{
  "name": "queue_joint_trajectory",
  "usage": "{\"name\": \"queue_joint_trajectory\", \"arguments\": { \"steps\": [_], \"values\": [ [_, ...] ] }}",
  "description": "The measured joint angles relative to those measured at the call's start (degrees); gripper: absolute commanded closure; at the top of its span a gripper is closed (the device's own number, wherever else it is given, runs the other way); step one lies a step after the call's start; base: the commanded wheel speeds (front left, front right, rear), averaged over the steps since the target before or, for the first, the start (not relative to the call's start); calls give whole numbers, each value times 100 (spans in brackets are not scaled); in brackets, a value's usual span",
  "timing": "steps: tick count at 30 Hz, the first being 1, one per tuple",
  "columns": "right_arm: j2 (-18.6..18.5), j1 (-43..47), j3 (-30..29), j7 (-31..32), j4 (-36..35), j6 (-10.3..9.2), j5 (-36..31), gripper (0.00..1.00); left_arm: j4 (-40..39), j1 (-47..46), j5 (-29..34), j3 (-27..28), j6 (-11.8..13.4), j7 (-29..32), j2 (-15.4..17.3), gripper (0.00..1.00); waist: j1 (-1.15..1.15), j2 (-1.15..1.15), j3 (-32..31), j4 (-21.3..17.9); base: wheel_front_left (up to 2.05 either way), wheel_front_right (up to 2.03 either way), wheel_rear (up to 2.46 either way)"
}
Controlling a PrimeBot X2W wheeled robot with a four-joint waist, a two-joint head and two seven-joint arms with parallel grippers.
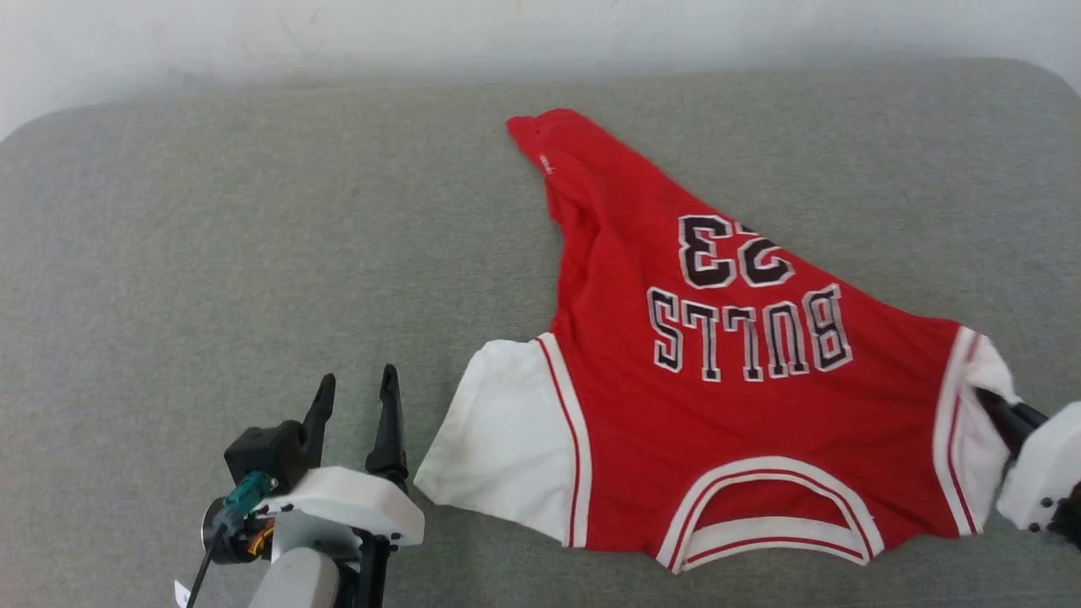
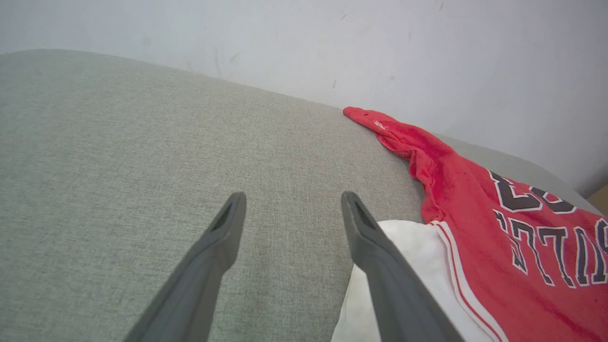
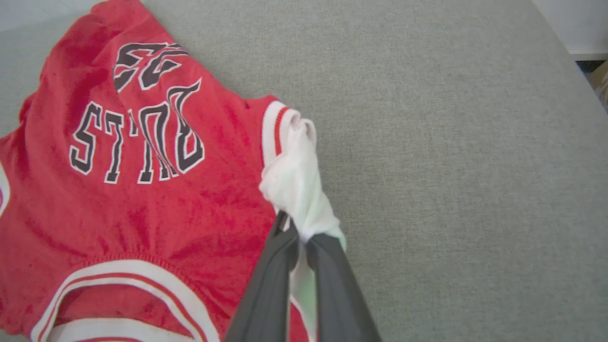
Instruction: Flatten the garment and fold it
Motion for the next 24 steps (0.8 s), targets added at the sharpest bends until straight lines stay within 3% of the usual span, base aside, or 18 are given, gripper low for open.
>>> {"name": "queue_joint_trajectory", "arguments": {
  "steps": [1, 2, 3, 8, 15, 19, 24],
  "values": [
    [22, -35, -105, -4, 203, 0, -68, 98, 11, -27, 3, -8, 0, 0, -11, 0, 0, 0, 27, 46, 0, 0, 0],
    [32, -88, -216, -24, 423, 0, -176, 56, 21, -42, 19, -15, 0, 1, -18, 0, 0, 0, 54, 92, 0, 0, 0],
    [30, -143, -328, -86, 654, 2, -357, 0, 34, -43, 27, -16, 0, 1, -16, 0, 1, 0, 78, 134, 0, 0, 0],
    [-102, -410, -929, -814, 1439, -2, -1586, 0, 96, -41, 35, -30, 0, 0, -19, 0, 0, 0, 146, 313, 0, 0, 0],
    [250, -547, -869, -1525, 1233, -3, -1946, 0, 74, 35, -29, -104, -255, 172, 47, 0, 0, 0, 13, 252, 0, 0, 0],
    [426, -394, -764, -1805, 632, -3, -1991, 0, -120, 176, -73, -345, -411, 839, 168, 0, 0, 0, -74, 109, 0, 0, 0],
    [821, -17, -780, -1957, -178, -3, -2040, 0, -546, 361, -111, -703, -505, 2104, 400, 0, 0, 0, -114, -88, 0, 0, 0]
  ]
}}
